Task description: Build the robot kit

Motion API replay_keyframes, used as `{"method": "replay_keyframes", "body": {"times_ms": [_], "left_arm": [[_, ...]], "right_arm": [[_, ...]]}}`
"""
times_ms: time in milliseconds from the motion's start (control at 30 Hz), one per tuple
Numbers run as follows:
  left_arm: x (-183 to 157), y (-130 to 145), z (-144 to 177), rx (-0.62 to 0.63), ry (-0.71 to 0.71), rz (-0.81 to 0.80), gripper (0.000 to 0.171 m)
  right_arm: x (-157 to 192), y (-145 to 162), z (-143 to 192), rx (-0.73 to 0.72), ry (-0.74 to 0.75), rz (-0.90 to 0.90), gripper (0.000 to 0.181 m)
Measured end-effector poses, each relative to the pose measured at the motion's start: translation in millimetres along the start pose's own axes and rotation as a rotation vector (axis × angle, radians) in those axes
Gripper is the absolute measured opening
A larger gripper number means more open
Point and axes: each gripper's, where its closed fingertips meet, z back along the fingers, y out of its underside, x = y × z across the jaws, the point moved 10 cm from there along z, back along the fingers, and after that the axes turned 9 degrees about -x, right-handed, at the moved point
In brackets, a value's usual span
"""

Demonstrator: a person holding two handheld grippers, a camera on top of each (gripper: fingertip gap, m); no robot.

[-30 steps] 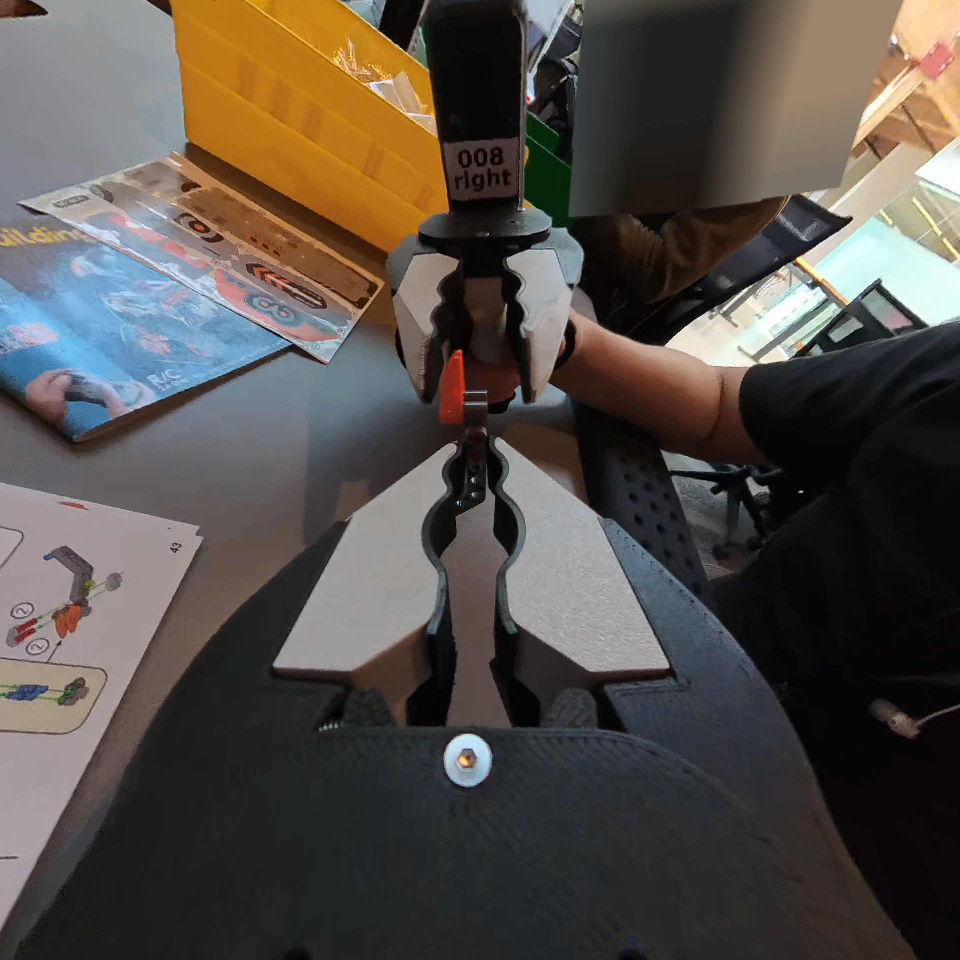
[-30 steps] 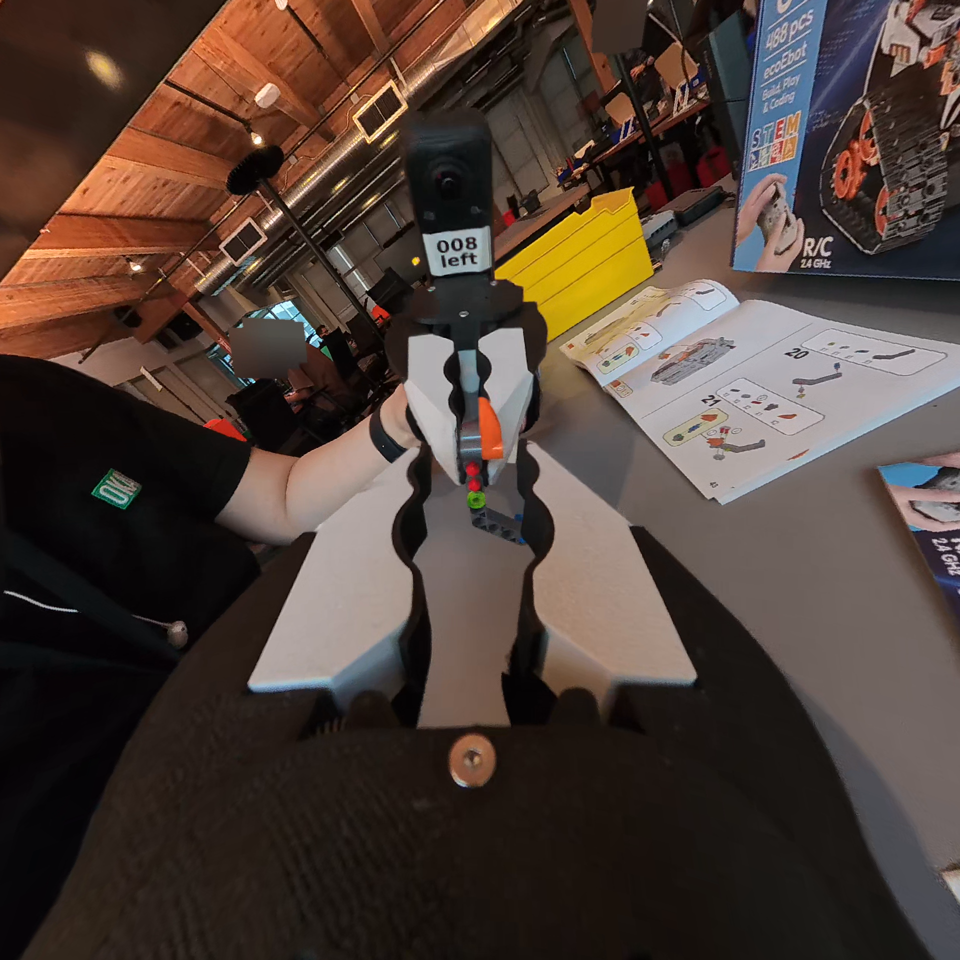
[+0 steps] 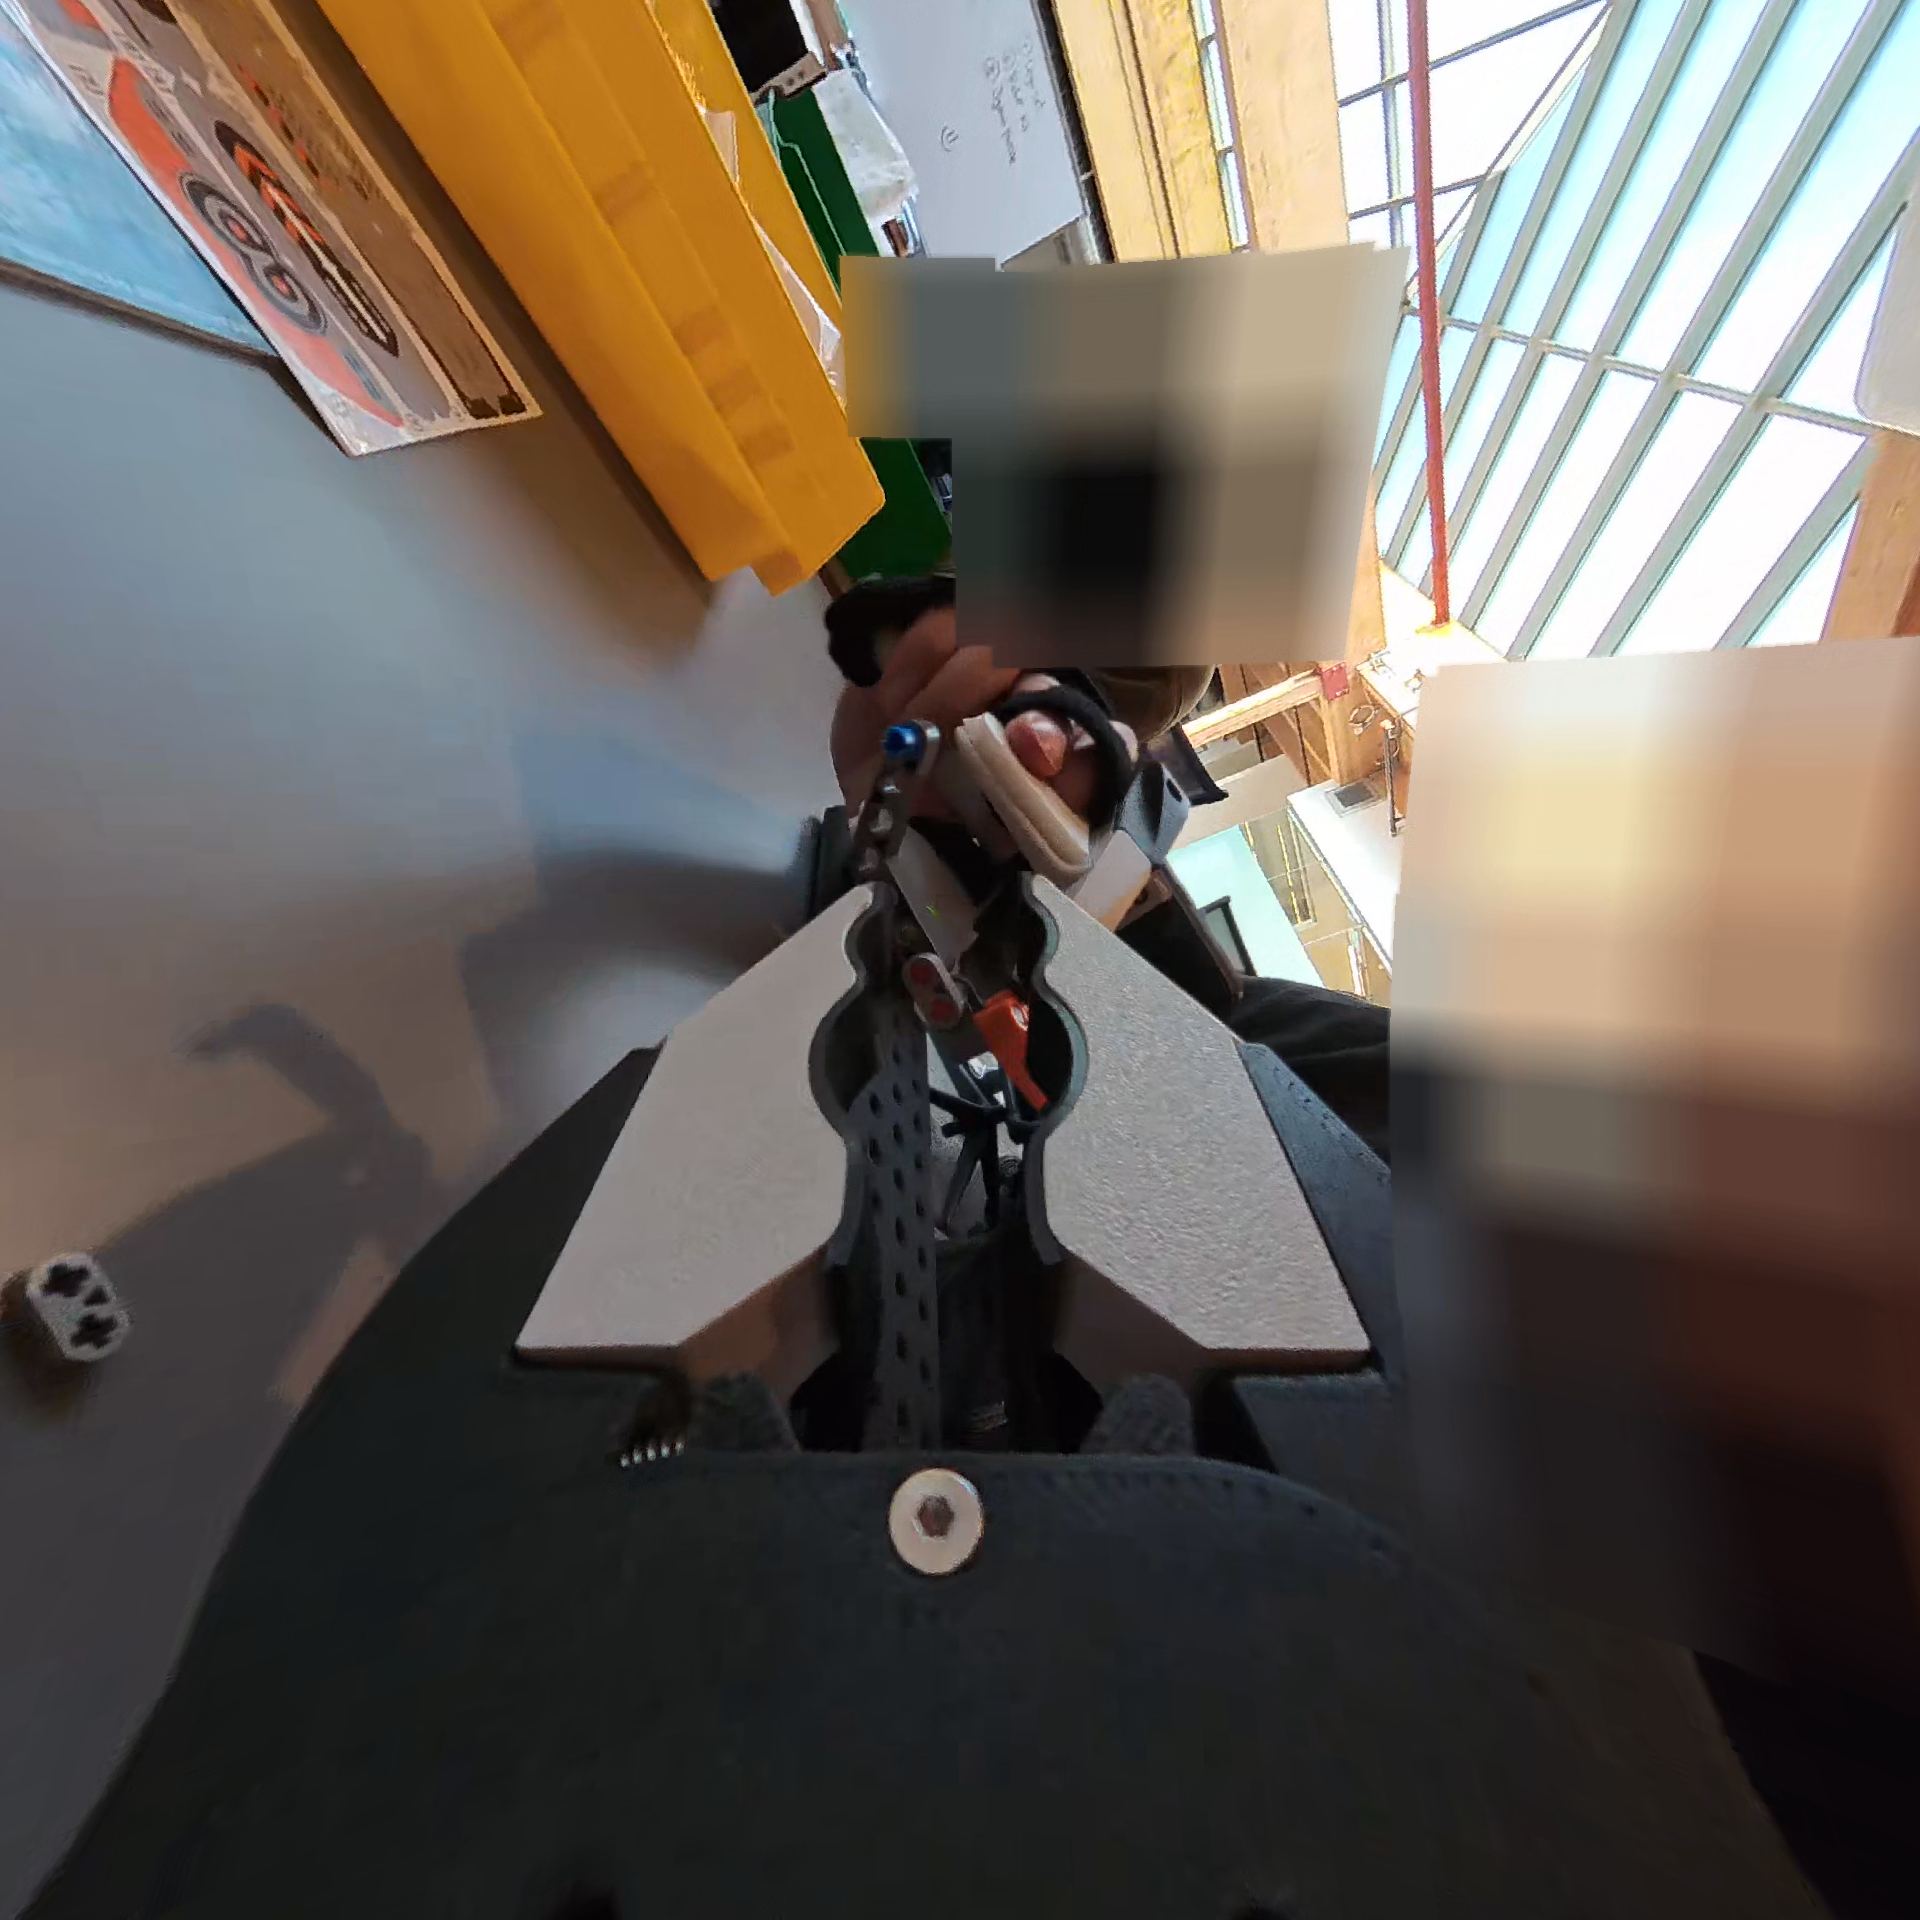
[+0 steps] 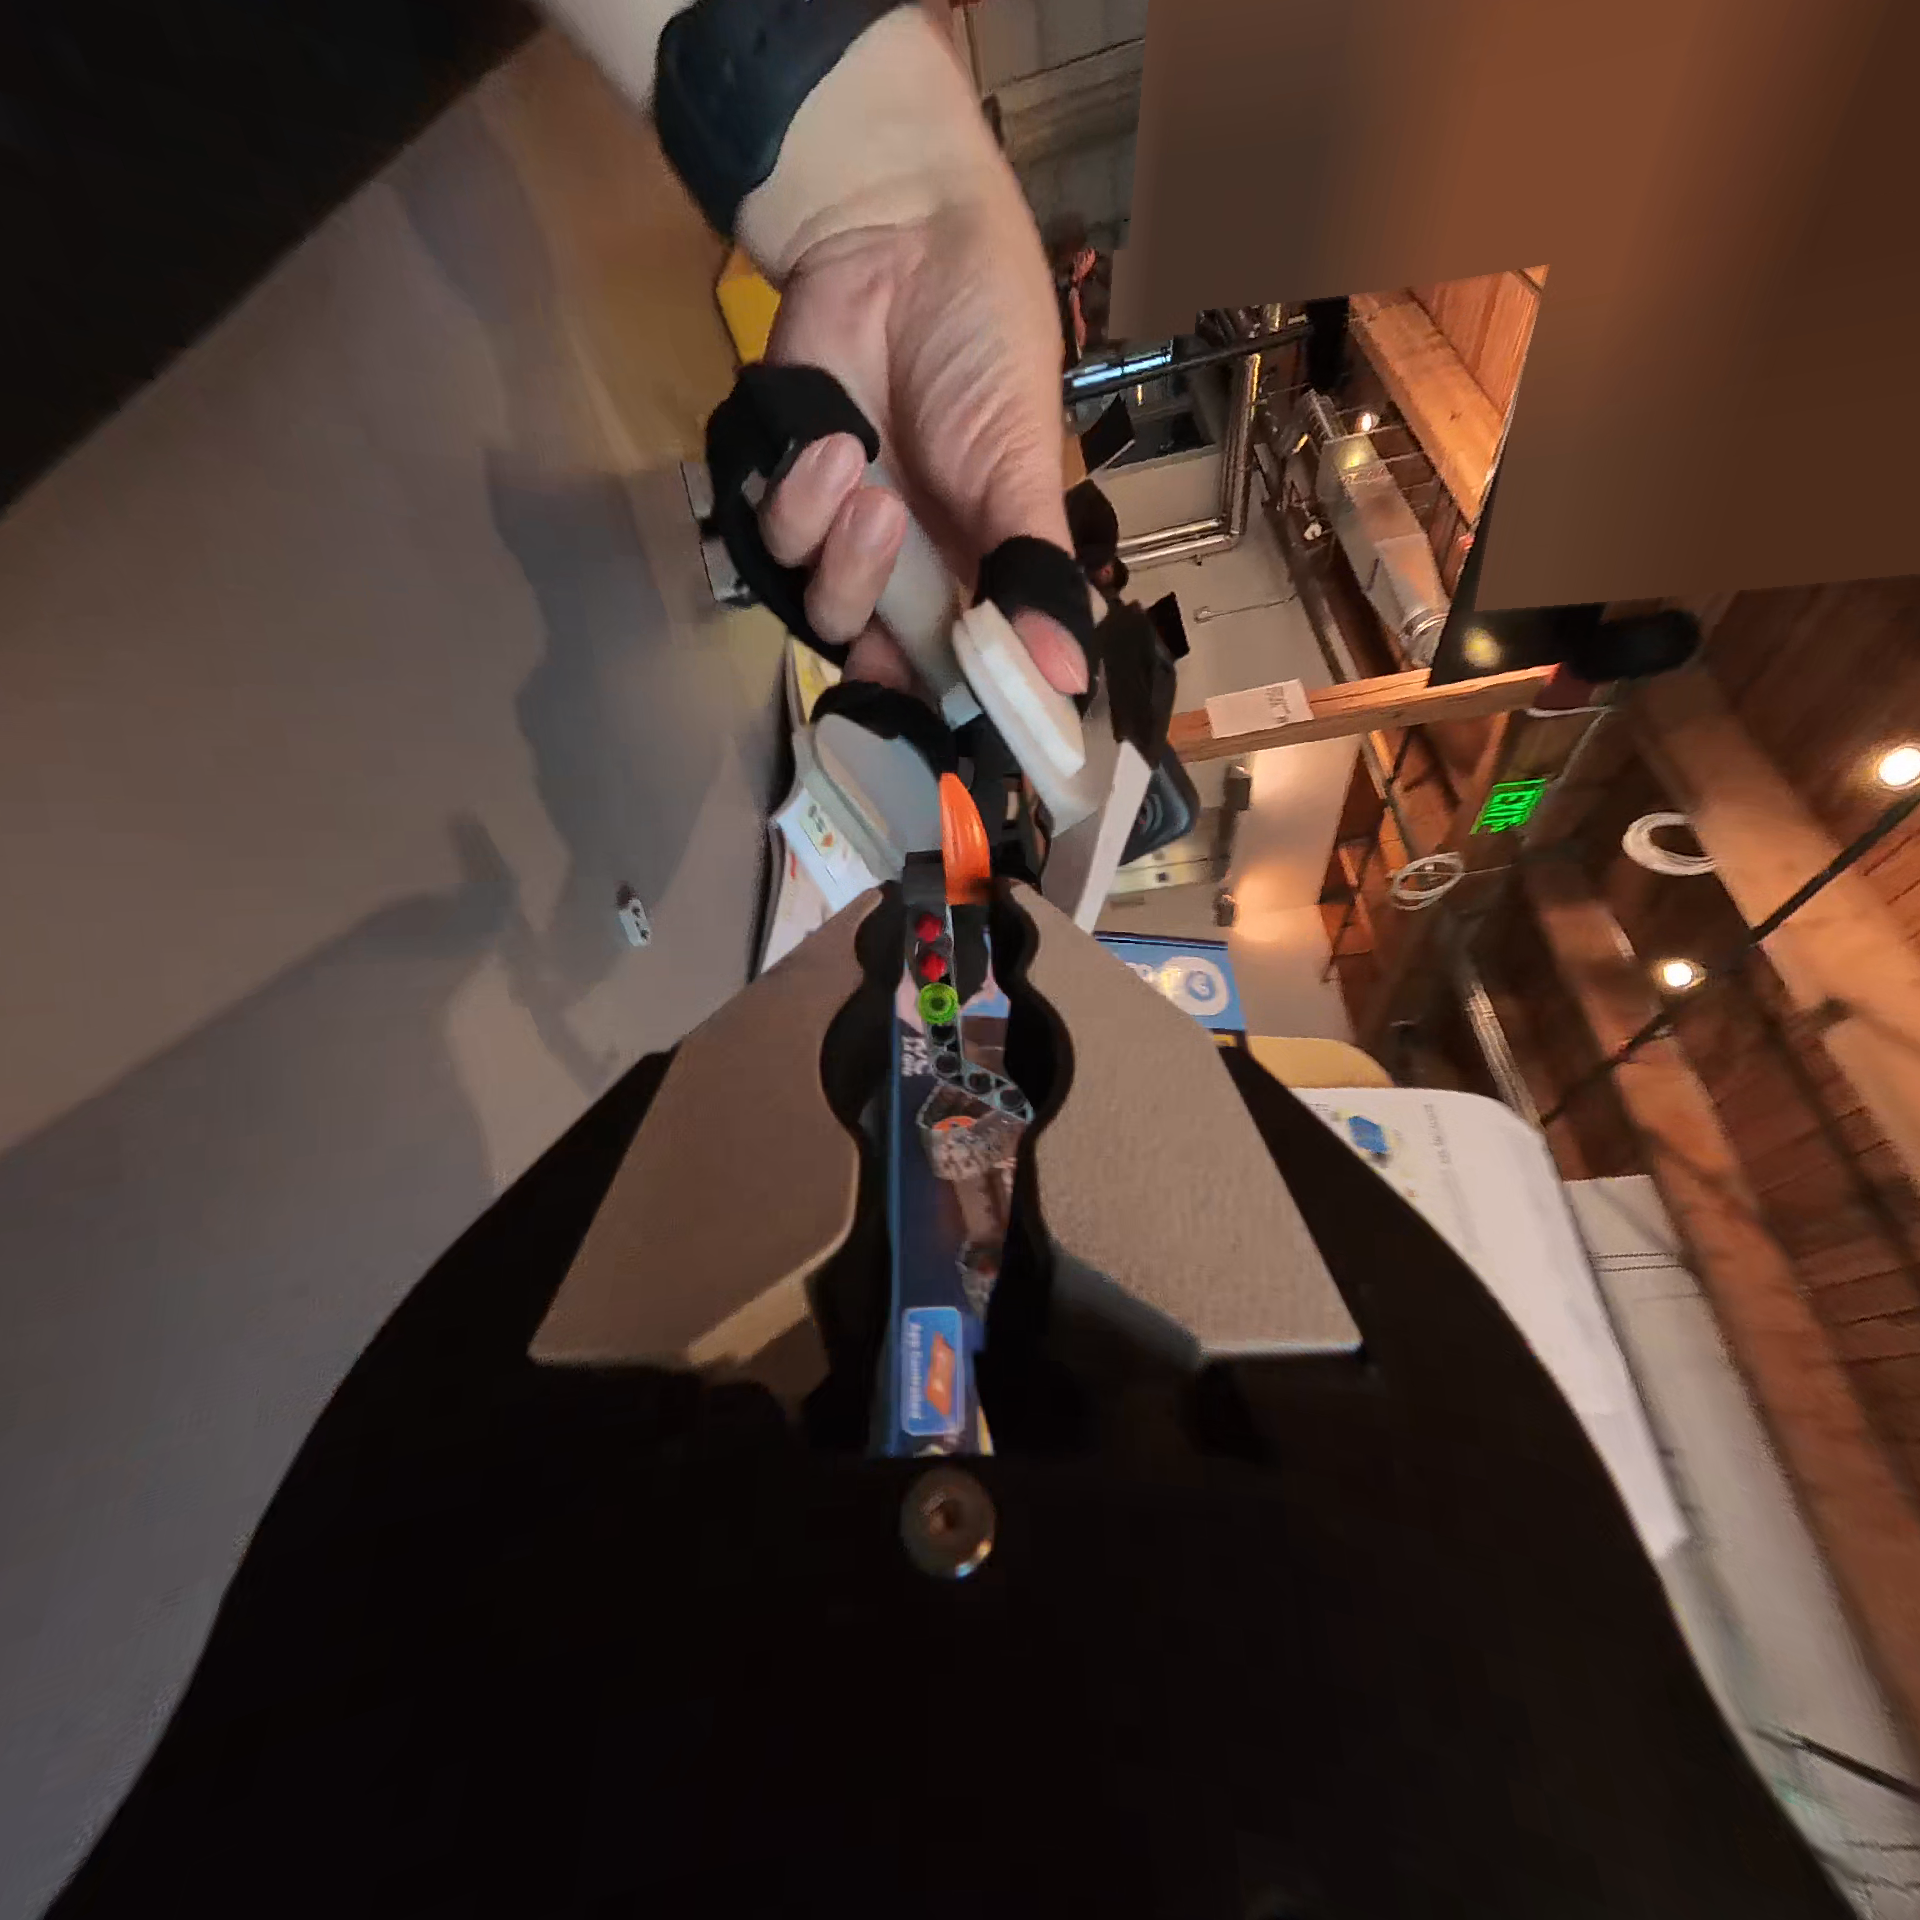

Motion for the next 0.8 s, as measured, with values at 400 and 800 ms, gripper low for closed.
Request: {"method": "replay_keyframes", "body": {"times_ms": [400, 800], "left_arm": [[0, 7, 4, 0.097, 0.040, 0.046, 0.021], [-28, -22, 39, -0.137, -0.248, -0.405, 0.005]], "right_arm": [[8, -9, -6, 0.072, 0.047, 0.301, 0.016], [-18, 8, -2, 0.028, 0.119, -0.372, 0.006]]}}
